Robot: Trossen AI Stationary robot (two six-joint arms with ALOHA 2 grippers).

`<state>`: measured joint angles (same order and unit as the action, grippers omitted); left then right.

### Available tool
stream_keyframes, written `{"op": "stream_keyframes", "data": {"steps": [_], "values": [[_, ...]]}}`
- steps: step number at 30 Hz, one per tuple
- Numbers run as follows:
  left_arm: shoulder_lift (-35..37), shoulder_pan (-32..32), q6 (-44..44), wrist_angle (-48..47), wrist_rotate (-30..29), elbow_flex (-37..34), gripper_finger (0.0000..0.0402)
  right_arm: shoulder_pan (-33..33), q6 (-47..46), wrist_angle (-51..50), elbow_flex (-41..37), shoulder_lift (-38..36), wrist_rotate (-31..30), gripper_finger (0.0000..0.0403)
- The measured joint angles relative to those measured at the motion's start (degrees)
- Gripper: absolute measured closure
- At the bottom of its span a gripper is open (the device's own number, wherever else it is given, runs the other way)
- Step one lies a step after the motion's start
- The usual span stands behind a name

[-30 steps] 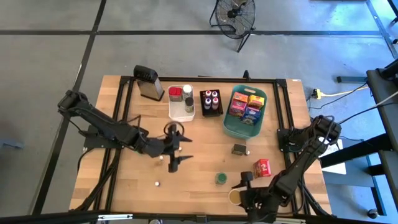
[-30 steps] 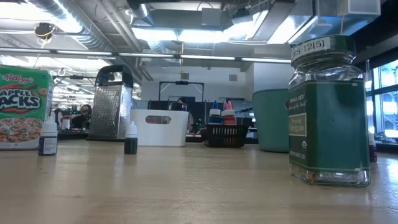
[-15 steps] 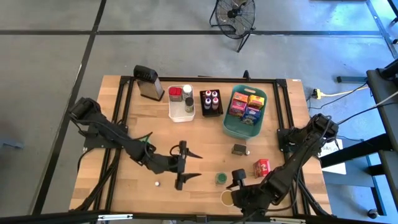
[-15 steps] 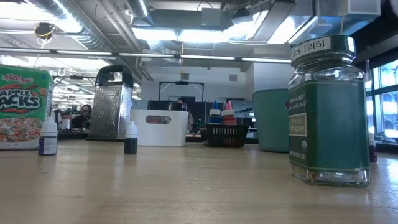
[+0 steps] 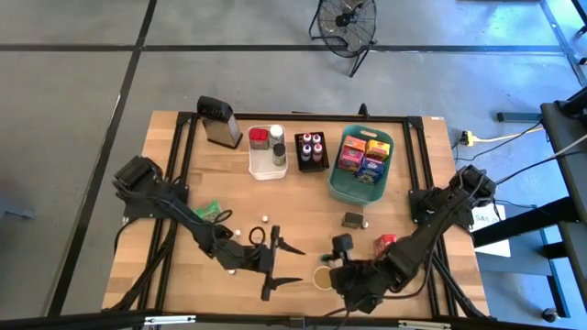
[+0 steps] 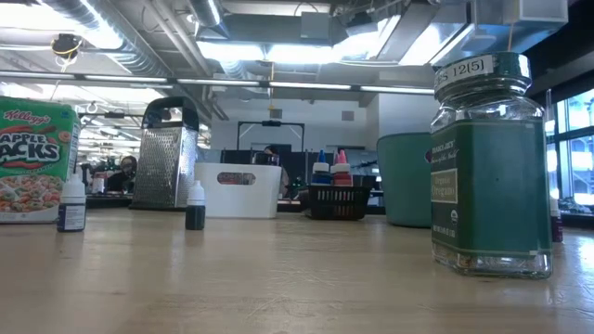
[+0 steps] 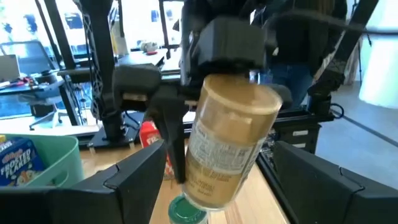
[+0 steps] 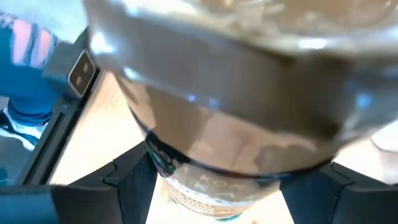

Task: Pick & Place Kitchen Items
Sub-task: Put the light brown spice bottle into the white bin

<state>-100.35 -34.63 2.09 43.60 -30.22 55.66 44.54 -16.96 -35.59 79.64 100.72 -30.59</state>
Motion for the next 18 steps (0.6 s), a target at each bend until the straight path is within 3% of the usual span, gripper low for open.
{"op": "stream_keyframes", "data": {"steps": [7,18], "values": [[-3.14,0.24,3.48,8.25,0.53,0.0,0.0109,-1.75,2.34,0.54,0.77,0.01,-0.43,0.0126],[-3.22,1.25,4.71,8.86,0.18,0.0,0.0109,-4.95,6.61,3.5,0.78,0.01,-0.26,0.0126]]}}
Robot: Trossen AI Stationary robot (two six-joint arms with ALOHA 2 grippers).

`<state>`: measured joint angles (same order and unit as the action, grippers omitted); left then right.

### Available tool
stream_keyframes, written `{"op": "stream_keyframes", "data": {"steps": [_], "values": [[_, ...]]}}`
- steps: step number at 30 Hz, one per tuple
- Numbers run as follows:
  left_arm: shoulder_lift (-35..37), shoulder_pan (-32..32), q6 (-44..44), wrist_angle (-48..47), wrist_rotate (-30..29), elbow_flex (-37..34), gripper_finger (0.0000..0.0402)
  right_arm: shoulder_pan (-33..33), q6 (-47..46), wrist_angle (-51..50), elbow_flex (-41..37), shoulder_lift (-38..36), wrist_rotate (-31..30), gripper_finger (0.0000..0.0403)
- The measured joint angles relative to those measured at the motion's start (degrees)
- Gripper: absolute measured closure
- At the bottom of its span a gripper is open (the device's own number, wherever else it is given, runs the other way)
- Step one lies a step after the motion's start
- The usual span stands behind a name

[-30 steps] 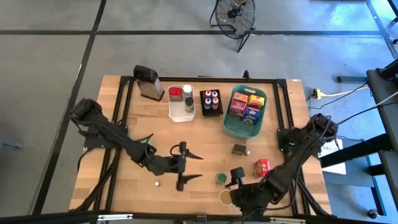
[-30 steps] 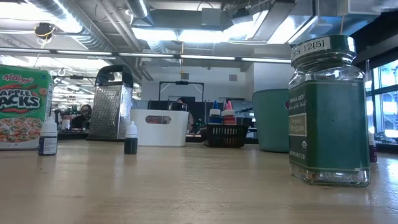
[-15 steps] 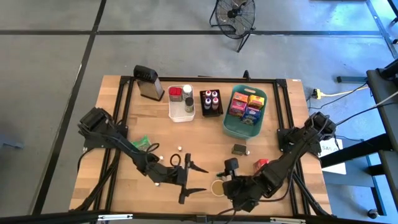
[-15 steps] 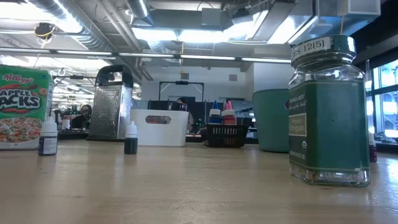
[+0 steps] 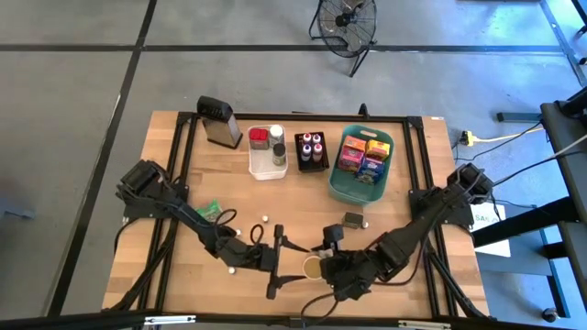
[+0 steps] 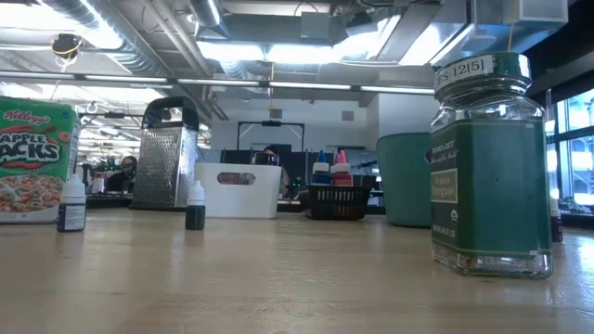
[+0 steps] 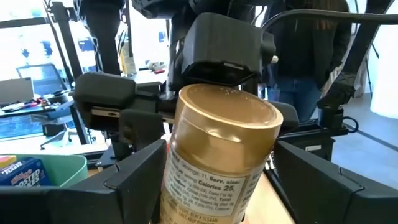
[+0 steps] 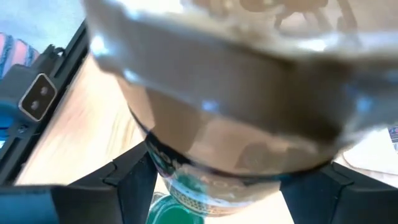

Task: Pick & Place Kitchen Items
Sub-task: Put the light brown spice bottle into the white bin

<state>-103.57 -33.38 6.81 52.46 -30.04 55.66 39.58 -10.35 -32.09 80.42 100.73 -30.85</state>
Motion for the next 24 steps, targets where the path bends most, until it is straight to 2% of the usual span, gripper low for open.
{"op": "stream_keyframes", "data": {"steps": [24], "values": [[0.07,1.0,0.0,-0.14,0.42,0.0,0.0109,-2.79,3.54,2.99,-0.02,0.02,3.04,0.0126]]}}
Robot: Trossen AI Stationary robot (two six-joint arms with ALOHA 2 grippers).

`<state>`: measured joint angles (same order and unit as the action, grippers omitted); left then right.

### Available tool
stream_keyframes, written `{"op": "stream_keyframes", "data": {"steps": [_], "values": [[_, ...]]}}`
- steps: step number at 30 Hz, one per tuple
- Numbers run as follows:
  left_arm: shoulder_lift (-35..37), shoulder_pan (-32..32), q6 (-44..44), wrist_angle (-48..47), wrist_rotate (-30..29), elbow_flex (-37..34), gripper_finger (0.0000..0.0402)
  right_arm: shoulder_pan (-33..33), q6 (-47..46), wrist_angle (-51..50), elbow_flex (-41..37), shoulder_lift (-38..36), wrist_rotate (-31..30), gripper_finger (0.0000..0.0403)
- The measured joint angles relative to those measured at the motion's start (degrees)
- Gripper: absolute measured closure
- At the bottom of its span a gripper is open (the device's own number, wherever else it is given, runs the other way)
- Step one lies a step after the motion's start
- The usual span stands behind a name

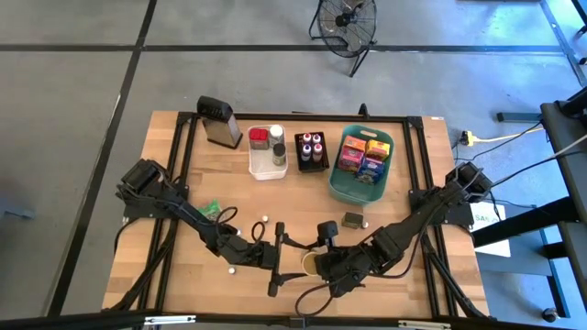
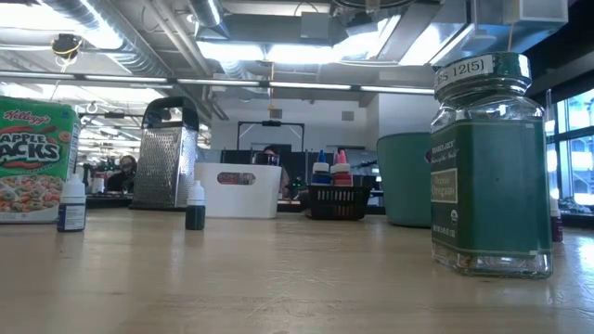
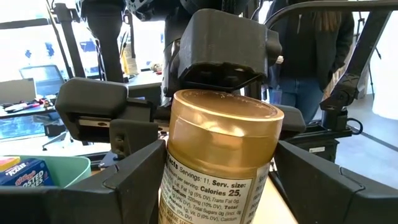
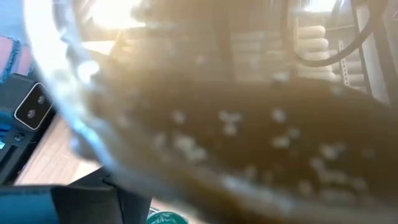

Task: Pick & Place Kitchen Items
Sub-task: Put the light brown spice bottle into the white bin

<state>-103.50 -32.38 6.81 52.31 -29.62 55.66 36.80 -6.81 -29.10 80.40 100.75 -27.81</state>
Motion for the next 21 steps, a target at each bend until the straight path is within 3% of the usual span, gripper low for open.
{"op": "stream_keyframes", "data": {"steps": [13,21], "values": [[0.0,-0.09,1.91,-0.49,1.62,0.0,0.0106,0.04,0.04,0.2,0.0,0.0,0.24,0.0126],[-0.02,0.44,-0.69,-1.0,2.2,0.0,0.0068,0.0,0.02,0.37,0.0,0.0,-0.01,0.0126]]}}
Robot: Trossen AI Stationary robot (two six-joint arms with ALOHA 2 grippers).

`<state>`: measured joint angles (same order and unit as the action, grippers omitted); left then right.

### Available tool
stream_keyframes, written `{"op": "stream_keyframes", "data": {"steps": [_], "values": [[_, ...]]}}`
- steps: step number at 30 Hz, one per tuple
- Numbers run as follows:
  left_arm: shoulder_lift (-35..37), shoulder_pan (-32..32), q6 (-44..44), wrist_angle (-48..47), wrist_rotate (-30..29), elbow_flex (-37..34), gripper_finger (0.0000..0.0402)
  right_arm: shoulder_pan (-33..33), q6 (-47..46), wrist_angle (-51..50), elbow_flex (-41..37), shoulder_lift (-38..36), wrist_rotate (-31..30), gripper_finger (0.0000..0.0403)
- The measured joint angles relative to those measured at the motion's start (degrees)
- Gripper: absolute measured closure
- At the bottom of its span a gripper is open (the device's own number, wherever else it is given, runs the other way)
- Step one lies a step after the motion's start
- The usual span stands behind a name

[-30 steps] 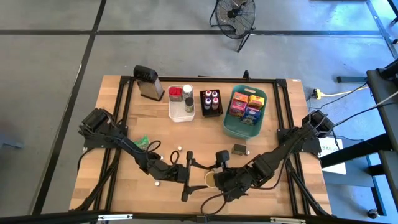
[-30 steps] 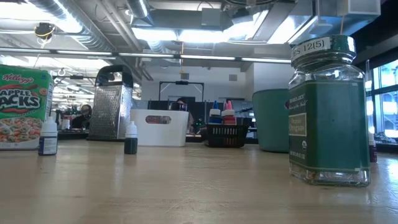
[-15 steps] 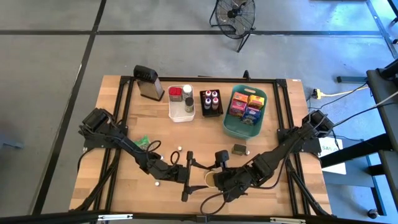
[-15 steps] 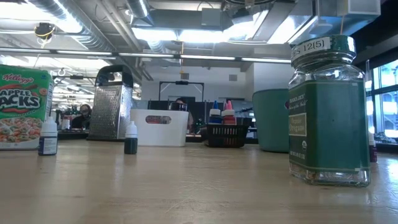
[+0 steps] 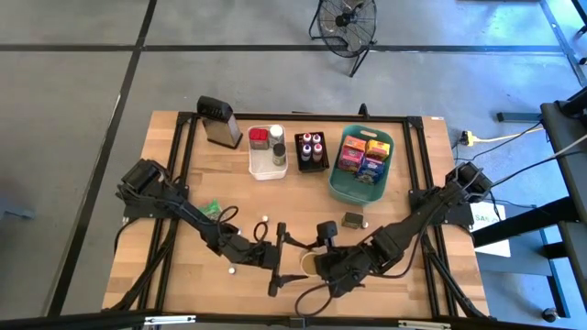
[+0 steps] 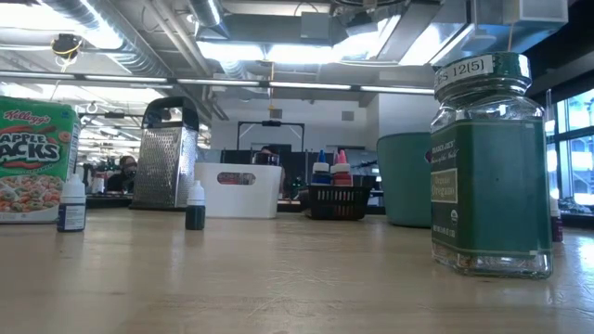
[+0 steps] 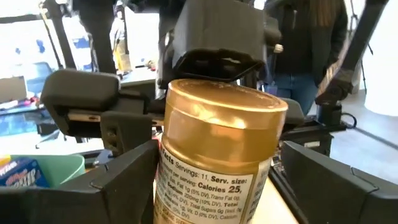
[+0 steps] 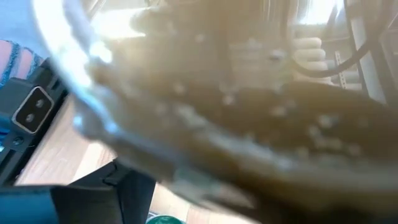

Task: Pick & Place Kitchen Items
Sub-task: Put the light brown spice bottle into the white bin

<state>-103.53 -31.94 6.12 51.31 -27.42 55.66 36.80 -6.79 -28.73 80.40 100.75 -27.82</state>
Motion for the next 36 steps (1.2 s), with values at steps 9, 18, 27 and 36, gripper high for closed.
{"op": "stream_keyframes", "data": {"steps": [9,18,27,36], "values": [[-0.04,1.66,-1.47,0.48,1.67,0.0,0.0061,0.0,0.2,0.0,0.0,0.0,-0.23,0.0126],[-0.04,2.59,-2.35,0.6,2.51,0.0,0.0061,0.0,0.2,0.0,0.0,0.0,-0.23,0.0126],[-0.04,2.96,-2.35,0.76,3.83,0.0,0.0064,0.0,0.4,0.39,0.0,0.0,0.01,0.0126],[-0.04,3.97,-2.35,0.74,6.56,-0.09,0.007,-0.39,0.42,0.46,0.0,0.0,1.04,0.0126]]}}
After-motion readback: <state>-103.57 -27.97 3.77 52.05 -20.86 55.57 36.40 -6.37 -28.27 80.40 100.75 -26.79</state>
